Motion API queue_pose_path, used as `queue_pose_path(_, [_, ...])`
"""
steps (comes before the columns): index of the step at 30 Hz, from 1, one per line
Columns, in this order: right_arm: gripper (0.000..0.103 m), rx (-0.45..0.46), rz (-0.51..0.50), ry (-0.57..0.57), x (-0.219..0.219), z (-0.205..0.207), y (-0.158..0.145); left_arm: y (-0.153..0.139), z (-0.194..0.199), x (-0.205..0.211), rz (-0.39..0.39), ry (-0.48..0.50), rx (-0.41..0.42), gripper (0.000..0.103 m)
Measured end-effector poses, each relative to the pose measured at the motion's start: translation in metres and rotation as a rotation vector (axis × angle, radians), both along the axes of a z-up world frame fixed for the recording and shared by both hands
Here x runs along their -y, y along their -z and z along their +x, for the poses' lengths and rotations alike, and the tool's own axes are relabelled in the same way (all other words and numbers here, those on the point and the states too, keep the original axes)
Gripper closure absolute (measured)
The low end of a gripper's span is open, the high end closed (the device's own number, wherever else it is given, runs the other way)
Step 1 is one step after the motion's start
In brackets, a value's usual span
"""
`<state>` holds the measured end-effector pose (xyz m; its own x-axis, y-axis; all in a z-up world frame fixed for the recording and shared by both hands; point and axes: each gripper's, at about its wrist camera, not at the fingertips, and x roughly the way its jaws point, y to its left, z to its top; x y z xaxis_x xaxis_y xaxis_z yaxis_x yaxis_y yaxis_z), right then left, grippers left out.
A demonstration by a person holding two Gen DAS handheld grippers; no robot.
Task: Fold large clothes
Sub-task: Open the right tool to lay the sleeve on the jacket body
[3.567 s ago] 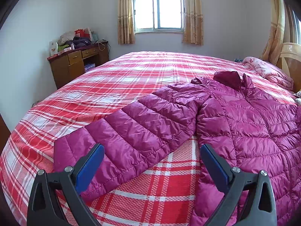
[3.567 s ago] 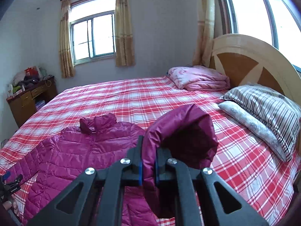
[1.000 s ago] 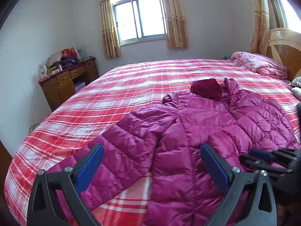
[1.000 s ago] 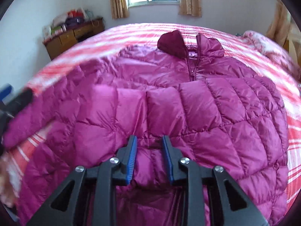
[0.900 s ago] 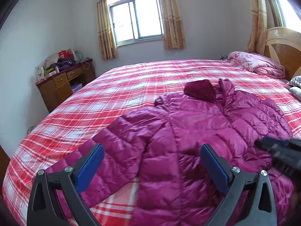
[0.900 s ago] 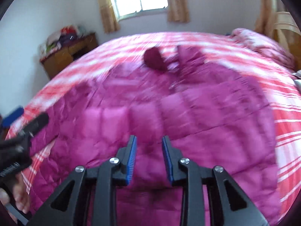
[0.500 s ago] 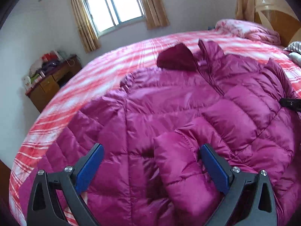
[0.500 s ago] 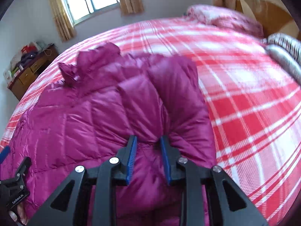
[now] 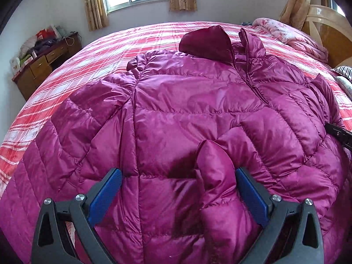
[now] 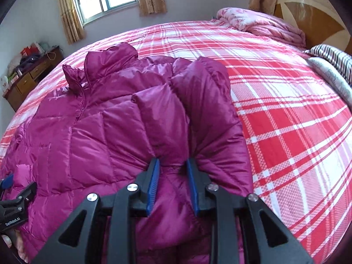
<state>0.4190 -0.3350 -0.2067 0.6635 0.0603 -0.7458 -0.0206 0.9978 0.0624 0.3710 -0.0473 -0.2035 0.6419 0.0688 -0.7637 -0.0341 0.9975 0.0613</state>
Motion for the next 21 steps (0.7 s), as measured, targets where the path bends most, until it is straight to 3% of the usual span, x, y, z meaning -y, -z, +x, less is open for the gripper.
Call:
queue_pose_path(2, [0.056, 0.016, 0.005, 0.022, -0.002, -0.011, -0.005, 0.001, 0.001, -0.001, -0.006, 0.000, 0.000, 0.001])
queue_pose_path(4, [0.025, 0.045, 0.000, 0.031, -0.008, -0.025, -0.012, 0.001, 0.001, -0.002, -0.015, 0.001, -0.002, 0.001])
queue_pose_path(5, [0.022, 0.067, -0.016, 0.025, -0.012, -0.031, -0.015, 0.001, 0.001, -0.003, -0.019, 0.001, -0.004, 0.001])
queue_pose_path(8, [0.021, 0.092, -0.016, -0.006, -0.022, -0.039, -0.019, 0.002, 0.001, -0.003, -0.023, 0.002, -0.005, 0.001])
queue_pose_path(12, [0.021, -0.007, -0.075, -0.055, -0.035, -0.023, 0.008, 0.001, 0.002, -0.004, -0.031, 0.003, -0.006, 0.001])
queue_pose_path(15, [0.021, -0.023, -0.078, -0.048, -0.033, -0.018, 0.010, 0.002, 0.003, -0.004, -0.036, 0.004, -0.008, 0.001])
queue_pose_path(21, [0.021, 0.067, -0.066, -0.039, -0.044, -0.047, -0.012, 0.002, 0.003, -0.006, -0.049, 0.005, -0.008, 0.001])
